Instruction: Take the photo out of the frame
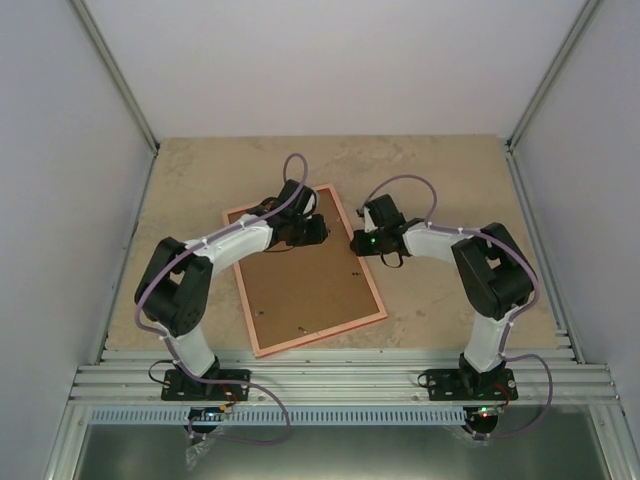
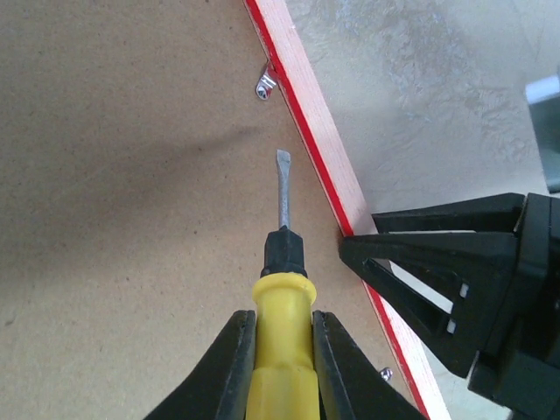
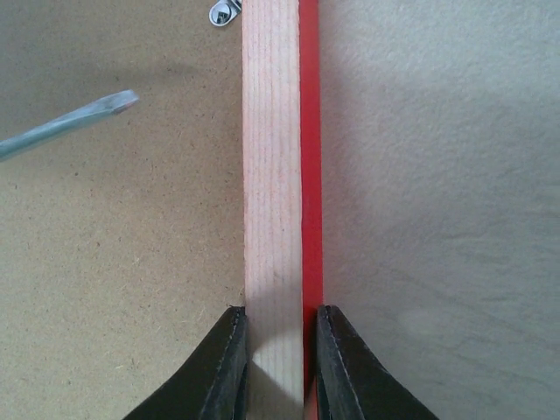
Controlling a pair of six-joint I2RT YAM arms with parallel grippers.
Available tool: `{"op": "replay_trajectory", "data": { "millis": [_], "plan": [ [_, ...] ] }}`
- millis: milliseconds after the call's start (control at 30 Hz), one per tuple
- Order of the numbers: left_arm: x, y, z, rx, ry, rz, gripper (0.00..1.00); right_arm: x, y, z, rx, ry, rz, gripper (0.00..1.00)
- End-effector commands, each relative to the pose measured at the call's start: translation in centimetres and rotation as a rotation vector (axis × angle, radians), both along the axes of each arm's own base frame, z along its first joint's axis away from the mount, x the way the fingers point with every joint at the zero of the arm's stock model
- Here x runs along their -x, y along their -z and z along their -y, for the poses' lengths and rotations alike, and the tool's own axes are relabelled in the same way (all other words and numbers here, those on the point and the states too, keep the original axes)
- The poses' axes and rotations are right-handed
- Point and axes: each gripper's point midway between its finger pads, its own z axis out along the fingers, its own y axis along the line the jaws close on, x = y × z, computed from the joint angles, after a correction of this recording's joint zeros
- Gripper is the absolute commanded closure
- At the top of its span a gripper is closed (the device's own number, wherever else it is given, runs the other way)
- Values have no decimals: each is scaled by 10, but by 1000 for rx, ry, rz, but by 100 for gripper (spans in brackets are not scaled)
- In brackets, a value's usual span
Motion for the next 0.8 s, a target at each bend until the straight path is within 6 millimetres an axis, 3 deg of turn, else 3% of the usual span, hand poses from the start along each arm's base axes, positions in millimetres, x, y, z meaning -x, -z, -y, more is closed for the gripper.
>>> {"op": "replay_trajectory", "data": {
  "millis": [0,433,767],
  "plan": [
    [-11,-8,14,56,18,18,100,19,5,5,-14,2,-52,84],
    [-20,6,26,83,23,-9,100,31,8,8,-34,0,-68,84],
    [-31,17,24,57,-16,-9,100,32,6,9,-31,-4,-65,84]
  ]
}}
